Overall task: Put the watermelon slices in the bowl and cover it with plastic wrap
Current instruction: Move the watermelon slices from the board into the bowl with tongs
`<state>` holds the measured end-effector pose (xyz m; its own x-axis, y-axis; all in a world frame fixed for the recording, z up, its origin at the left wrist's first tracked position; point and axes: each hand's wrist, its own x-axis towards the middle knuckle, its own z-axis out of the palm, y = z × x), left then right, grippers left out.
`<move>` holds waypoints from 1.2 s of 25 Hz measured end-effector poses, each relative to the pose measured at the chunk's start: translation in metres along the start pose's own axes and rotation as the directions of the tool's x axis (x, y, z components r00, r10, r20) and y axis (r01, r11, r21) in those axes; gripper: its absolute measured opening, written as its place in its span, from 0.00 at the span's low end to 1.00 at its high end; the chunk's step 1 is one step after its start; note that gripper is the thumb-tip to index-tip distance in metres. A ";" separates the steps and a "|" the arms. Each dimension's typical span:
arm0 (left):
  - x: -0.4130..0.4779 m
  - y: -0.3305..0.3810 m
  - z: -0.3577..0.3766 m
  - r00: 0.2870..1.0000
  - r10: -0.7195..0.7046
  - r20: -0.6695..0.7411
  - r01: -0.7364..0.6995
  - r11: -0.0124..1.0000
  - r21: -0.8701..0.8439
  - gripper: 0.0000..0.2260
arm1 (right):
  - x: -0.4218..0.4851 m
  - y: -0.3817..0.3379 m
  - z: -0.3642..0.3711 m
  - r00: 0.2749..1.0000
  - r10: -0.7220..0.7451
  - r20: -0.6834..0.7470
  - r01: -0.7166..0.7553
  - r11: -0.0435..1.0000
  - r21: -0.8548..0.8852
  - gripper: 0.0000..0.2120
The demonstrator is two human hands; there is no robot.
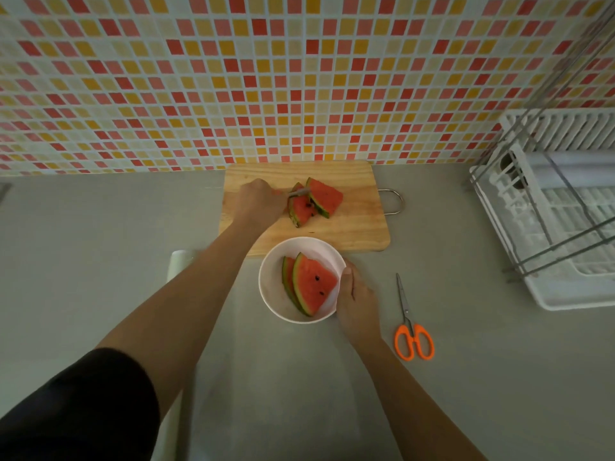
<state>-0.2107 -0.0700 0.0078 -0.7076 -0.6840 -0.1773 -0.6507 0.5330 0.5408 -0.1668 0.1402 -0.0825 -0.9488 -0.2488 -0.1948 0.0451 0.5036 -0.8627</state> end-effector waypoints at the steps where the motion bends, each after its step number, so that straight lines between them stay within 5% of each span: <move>1: 0.000 -0.006 -0.001 1.000 -0.019 0.021 0.020 0.998 -0.051 0.13 | 0.000 0.000 0.000 1.000 -0.003 0.006 0.003 1.000 0.002 0.15; 7: 0.008 -0.029 0.006 0.954 -0.224 0.200 0.293 0.836 -0.463 0.10 | 0.001 0.001 0.001 1.000 -0.017 0.000 0.017 1.000 0.013 0.16; 15: 0.021 -0.019 0.022 0.936 -0.186 0.299 0.306 0.849 -0.431 0.09 | 0.003 0.002 0.002 1.000 -0.008 -0.004 0.008 1.000 -0.006 0.16; 21: 0.037 -0.012 0.027 0.966 -0.148 0.212 0.222 0.895 -0.387 0.09 | 0.004 0.001 0.001 1.000 -0.008 0.007 0.008 1.000 0.002 0.16; 25: 0.042 -0.012 0.033 0.924 -0.126 0.362 0.307 0.809 -0.502 0.06 | 0.002 0.002 0.000 1.000 -0.011 0.019 0.010 1.000 0.022 0.16; 30: 0.036 -0.022 0.018 0.927 -0.167 0.335 0.348 0.714 -0.607 0.08 | 0.003 0.002 0.001 1.000 0.009 0.010 -0.009 1.000 0.019 0.17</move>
<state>-0.2275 -0.0974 -0.0256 -0.6400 -0.5565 -0.5299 -0.5437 -0.1594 0.8240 -0.1694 0.1394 -0.0852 -0.9451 -0.2525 -0.2073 0.0598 0.4902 -0.8696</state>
